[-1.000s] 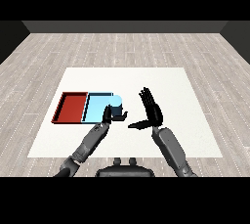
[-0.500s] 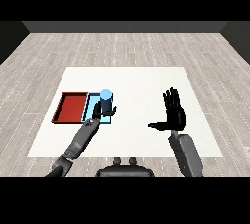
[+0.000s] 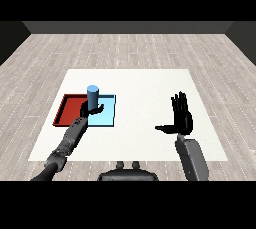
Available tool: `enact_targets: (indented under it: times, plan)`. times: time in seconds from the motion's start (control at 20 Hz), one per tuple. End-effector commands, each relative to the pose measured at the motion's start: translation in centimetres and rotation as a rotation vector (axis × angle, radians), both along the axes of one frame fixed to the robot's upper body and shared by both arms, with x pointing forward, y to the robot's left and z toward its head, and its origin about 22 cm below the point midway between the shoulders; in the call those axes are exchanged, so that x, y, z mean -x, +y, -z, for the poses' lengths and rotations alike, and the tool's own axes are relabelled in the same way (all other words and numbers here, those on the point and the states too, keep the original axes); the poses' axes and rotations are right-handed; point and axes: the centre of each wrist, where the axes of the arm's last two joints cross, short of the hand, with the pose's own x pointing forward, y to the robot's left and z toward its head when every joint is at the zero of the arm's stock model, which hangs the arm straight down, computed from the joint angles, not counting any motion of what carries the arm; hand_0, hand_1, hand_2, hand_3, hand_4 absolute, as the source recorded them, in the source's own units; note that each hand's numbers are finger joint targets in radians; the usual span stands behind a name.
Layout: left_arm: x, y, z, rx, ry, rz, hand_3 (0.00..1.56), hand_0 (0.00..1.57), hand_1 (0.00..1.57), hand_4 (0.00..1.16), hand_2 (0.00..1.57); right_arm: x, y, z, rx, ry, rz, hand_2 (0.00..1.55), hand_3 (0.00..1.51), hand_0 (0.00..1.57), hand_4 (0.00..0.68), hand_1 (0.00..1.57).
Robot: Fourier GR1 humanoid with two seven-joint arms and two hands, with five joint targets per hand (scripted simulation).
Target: Pick the blue can and put it in the blue box
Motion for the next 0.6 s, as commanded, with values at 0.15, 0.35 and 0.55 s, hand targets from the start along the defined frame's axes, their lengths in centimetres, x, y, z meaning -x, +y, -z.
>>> enact_targets:
  times: [0.15,0.35,0.55]
  plan:
    - [-1.6,3.0,-0.5,-0.144,0.181,-0.114,1.40,1.57,1.57,0.99,1.55,-1.2,0.1,2.4,-0.025,0.046,0.025,0.00,0.00,0.00,0.000,0.00]
    - [-1.2,1.4,0.9,-0.182,0.303,-0.087,1.38,1.57,1.57,0.99,1.50,-2.3,-0.2,2.6,-0.026,0.052,0.046,0.00,0.00,0.00,0.000,0.00]
    - [-1.0,-0.3,1.8,-0.232,0.398,-0.068,1.00,1.38,1.38,0.88,1.30,-1.4,-1.6,2.9,-0.018,0.077,0.059,0.00,0.00,0.00,0.000,0.00]
